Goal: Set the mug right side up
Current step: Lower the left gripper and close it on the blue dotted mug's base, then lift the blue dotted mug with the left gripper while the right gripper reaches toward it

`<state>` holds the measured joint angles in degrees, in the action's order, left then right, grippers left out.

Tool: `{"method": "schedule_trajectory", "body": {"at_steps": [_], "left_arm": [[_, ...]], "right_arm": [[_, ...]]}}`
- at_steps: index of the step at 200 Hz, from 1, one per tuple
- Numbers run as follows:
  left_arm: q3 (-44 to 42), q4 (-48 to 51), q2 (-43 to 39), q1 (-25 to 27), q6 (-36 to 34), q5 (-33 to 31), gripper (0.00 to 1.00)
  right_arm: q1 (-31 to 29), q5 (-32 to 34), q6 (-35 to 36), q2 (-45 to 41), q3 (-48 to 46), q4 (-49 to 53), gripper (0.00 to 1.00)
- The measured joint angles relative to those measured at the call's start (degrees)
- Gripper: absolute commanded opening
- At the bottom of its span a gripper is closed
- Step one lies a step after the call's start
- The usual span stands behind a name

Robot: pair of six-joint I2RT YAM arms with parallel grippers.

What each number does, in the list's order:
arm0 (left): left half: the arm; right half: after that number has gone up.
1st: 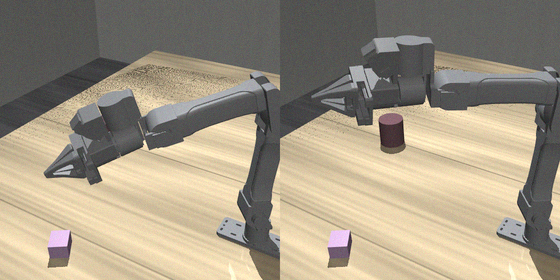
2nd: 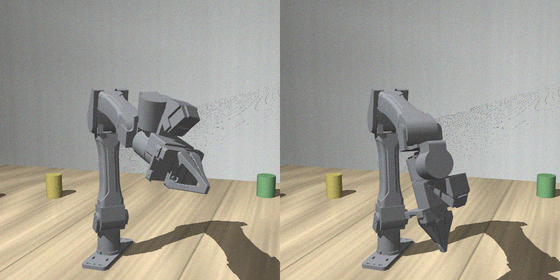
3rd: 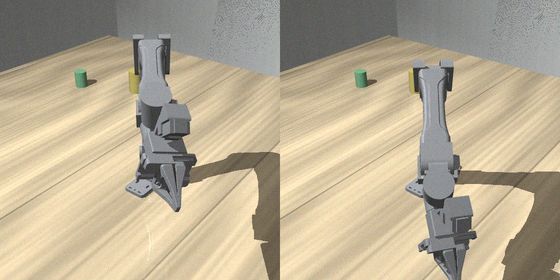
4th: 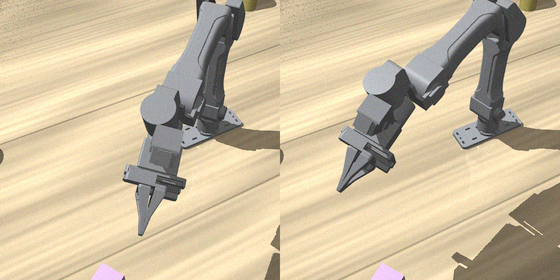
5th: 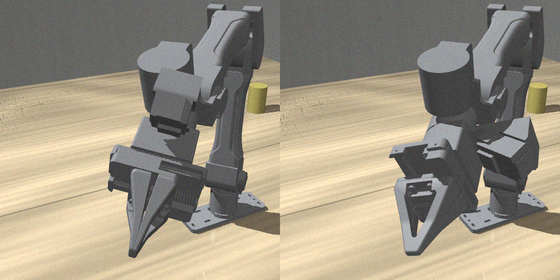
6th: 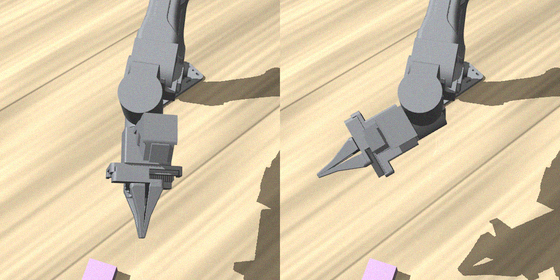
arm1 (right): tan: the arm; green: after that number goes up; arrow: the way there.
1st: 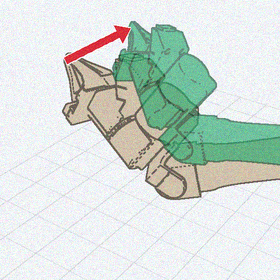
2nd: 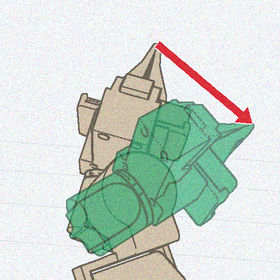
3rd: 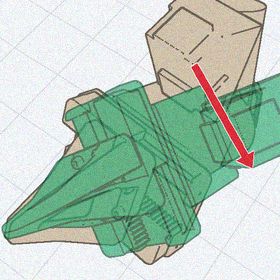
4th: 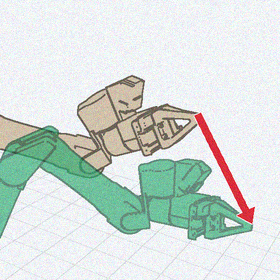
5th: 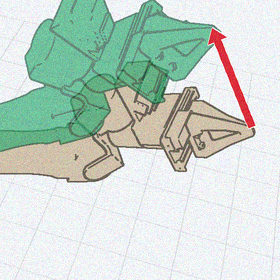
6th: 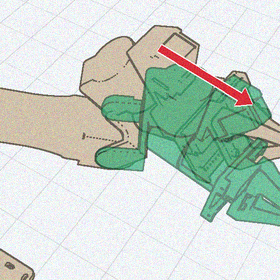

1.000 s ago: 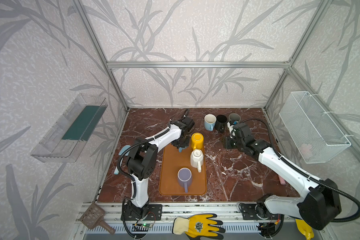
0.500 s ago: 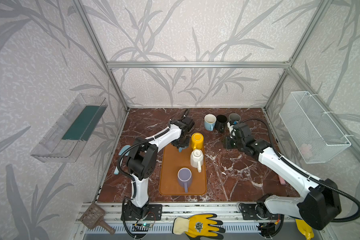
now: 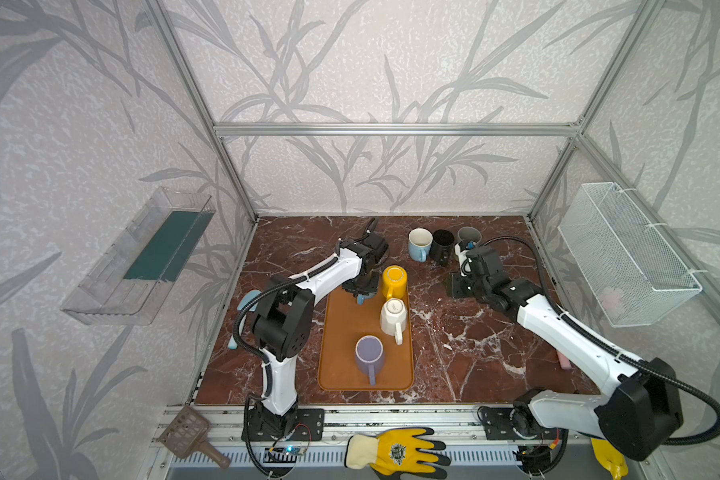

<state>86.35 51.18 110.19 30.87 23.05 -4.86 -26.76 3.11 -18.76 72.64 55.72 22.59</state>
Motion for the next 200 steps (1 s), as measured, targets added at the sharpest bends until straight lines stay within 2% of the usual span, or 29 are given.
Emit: {"method": "schedule_trajectory", "body": {"at_steps": [119, 200], "left_arm": [[-8.28, -4.68, -15.72, -3.85, 0.55, 5.68, 0.0], [-23.47, -22.21, -33.38, -7.15, 6.27, 16.22, 0.0]], "right_arm": [[-0.02, -1.81, -0.81, -0.7, -0.63, -0.42, 0.57], [-1.44, -10.82, -5.05, 0.87, -1.2, -7.98, 0.56]]}}
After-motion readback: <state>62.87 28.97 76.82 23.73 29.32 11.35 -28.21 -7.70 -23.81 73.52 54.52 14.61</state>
